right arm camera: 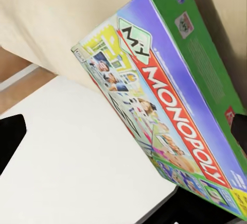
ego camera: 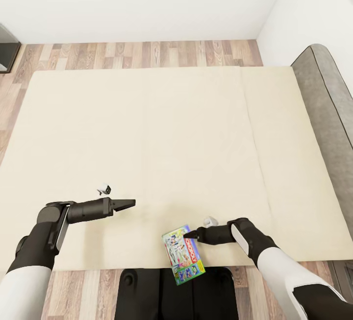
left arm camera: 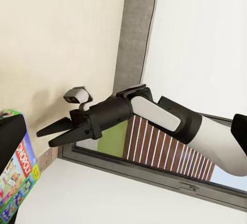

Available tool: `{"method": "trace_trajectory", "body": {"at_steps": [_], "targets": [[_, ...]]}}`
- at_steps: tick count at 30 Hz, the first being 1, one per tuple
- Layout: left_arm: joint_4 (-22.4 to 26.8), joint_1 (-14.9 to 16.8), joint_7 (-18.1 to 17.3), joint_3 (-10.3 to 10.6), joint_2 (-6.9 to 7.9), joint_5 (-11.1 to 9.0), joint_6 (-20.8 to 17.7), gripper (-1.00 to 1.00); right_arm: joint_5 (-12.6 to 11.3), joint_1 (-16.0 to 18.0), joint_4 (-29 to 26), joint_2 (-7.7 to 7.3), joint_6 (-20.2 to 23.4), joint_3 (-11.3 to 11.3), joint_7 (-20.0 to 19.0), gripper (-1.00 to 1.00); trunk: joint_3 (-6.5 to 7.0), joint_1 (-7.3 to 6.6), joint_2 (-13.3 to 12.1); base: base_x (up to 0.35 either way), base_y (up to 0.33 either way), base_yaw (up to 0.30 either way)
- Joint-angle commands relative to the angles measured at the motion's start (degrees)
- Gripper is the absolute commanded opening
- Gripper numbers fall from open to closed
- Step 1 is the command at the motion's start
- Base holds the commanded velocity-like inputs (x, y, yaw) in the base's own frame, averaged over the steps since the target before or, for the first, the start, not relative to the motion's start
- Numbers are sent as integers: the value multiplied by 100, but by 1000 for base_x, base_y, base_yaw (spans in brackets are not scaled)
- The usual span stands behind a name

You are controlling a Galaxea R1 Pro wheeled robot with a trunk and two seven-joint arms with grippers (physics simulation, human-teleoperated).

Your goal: Put all the toys in the child's room - the three board games (two on the bed and one on the table), the two jigsaw puzzles on the table, and the tennis ball on the table - inside the toy box on the table in the child's room.

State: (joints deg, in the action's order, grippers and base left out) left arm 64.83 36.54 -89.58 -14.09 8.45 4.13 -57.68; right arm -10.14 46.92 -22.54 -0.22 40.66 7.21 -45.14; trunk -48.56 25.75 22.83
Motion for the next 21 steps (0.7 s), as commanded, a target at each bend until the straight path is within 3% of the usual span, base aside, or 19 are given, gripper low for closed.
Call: {"method": "trace_trajectory", "body": {"at_steps": [1,12,21], "targets": [[6,2,-42,-6,-1,44,-60,100,-46,1,-7,0,38,13,-7,100,-6,3,9,0,0,0],[6,2,-42,-6,-1,44,-60,100,-46,1,-14,10,6,6,-2,100,-6,3,9,0,0,0],[6,2,-42,-6,-1,44,-60,100,-36,1,-36,-72,49,0,0,100,-6,3,9,0,0,0]]}}
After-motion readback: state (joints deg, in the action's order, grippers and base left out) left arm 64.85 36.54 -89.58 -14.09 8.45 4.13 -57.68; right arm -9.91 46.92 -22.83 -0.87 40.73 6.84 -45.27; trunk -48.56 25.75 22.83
